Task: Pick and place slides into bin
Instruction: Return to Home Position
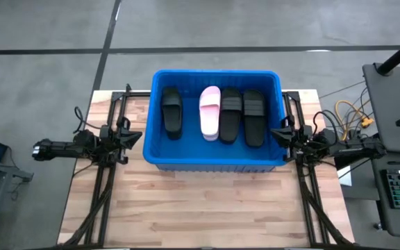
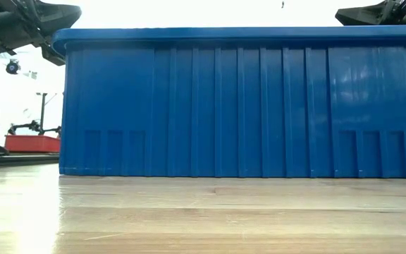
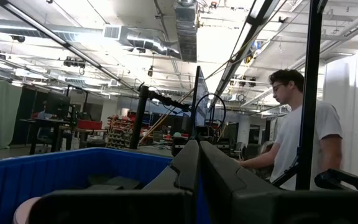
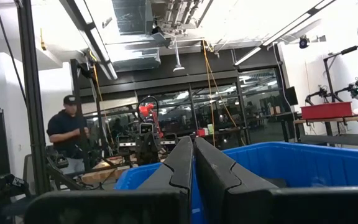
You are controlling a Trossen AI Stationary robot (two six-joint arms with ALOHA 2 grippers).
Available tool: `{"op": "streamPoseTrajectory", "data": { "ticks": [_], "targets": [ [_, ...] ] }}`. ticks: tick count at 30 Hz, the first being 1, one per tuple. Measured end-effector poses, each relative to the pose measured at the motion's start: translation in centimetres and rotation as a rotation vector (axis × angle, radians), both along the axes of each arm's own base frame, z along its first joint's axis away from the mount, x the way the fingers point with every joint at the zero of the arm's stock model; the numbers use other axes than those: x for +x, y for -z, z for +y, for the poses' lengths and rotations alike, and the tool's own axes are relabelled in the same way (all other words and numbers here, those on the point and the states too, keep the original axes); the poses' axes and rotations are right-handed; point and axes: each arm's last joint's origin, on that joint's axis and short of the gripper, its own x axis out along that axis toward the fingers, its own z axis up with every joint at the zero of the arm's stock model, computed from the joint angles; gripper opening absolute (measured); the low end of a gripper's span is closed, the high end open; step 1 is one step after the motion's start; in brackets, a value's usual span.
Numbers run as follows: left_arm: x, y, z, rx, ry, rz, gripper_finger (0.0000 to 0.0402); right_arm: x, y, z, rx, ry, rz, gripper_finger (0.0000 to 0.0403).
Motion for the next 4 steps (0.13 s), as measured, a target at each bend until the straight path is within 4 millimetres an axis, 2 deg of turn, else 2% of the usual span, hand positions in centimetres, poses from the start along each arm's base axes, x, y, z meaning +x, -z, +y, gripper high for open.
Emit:
{"op": "streamPoseTrajectory", "data": {
  "ticks": [4],
  "targets": [
    [0.0,0.01,0.0,0.0,0.0,0.0,0.0,0.0,0.0,0.0,0.0,0.0,0.0,0.0009]
  ]
}}
